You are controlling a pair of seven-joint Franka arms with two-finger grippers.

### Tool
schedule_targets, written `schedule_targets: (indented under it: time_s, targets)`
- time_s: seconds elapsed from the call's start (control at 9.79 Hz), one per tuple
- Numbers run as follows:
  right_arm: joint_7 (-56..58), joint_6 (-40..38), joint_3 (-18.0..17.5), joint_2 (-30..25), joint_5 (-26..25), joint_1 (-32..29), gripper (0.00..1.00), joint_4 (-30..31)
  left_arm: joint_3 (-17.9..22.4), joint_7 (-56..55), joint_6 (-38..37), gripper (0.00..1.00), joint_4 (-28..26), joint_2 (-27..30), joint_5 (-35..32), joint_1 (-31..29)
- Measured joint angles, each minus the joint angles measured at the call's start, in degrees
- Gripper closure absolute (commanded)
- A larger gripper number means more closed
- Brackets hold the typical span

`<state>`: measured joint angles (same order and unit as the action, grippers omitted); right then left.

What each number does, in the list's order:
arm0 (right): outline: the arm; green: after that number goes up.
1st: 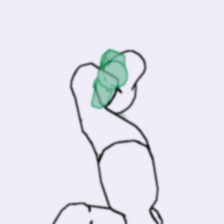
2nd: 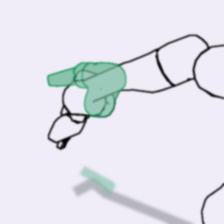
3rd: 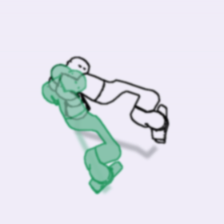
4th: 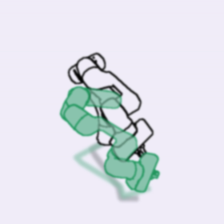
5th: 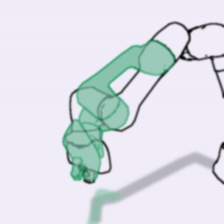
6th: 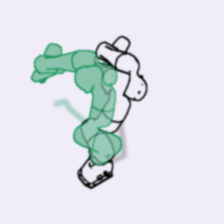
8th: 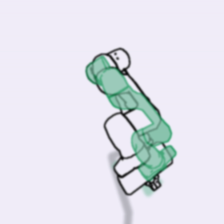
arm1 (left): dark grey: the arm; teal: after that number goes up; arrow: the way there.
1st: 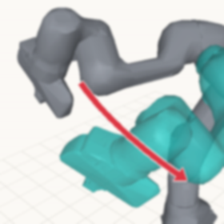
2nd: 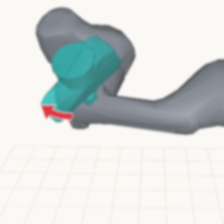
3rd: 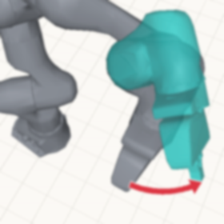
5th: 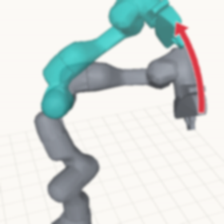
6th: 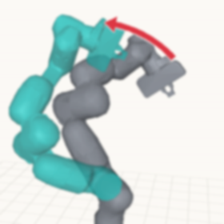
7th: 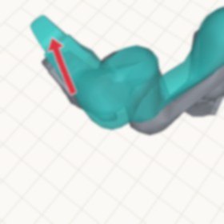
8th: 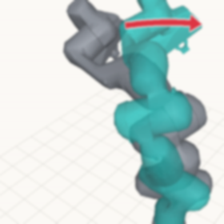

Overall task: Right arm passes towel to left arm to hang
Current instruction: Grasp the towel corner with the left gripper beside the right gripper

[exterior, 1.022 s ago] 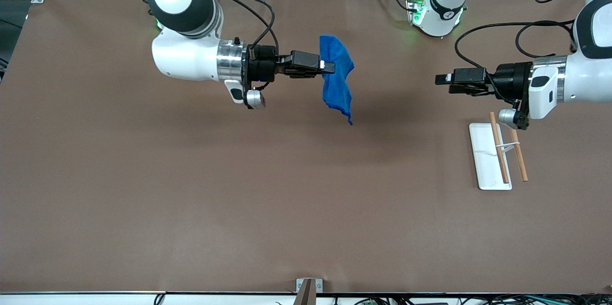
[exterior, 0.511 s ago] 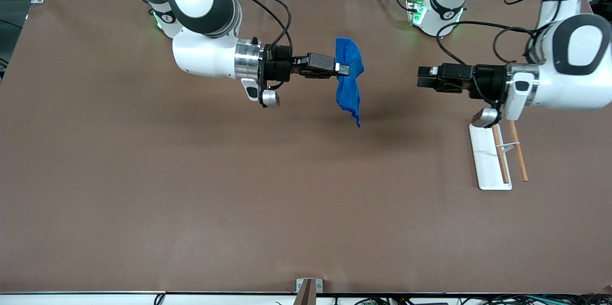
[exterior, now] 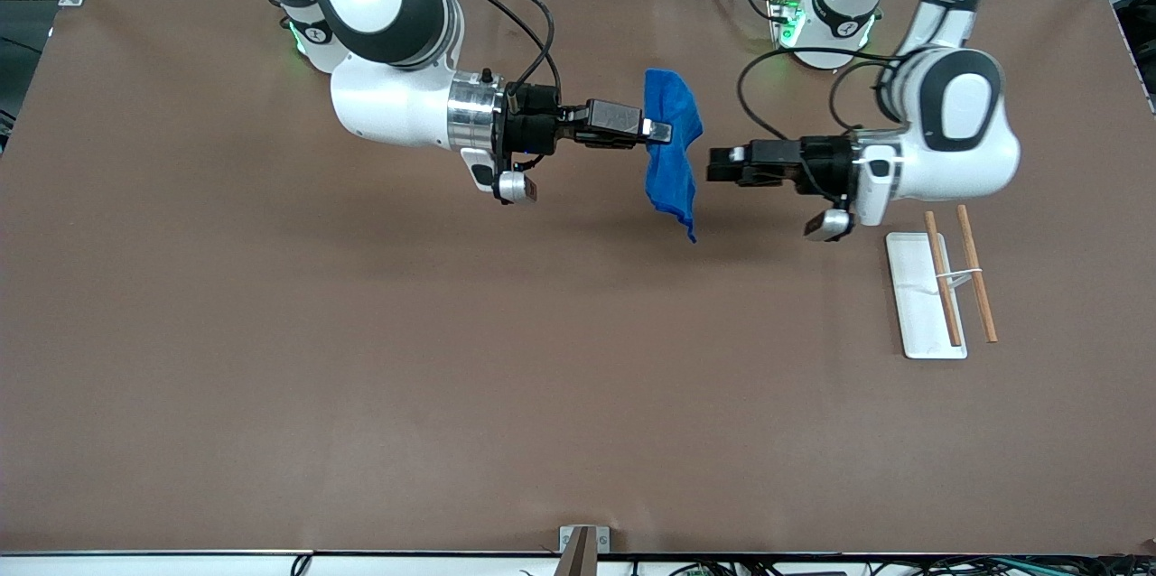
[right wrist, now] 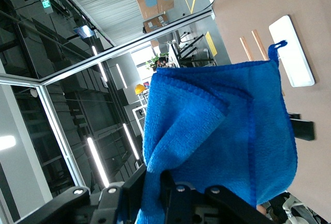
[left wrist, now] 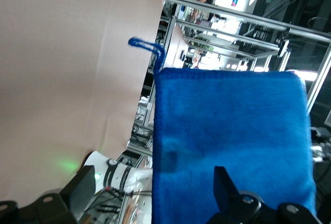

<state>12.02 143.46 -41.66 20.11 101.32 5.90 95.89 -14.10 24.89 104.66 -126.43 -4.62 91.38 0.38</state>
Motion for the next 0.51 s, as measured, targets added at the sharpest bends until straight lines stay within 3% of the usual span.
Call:
schedule_targets:
  time_s: [0.31, 0.51]
  targets:
    - [0.00, 0.08, -0.03, 0.03, 0.03, 0.00, 1.00, -0.01, -2.49, 1.94, 5.94, 0.06, -1.10, 1.39, 11.24, -0.01]
    - [0.00, 0.08, -0.08, 0.03, 0.03, 0.00, 1.00, -0.01, -2.48, 3.31, 6.71, 0.85, -1.12, 1.95, 14.40, -0.21]
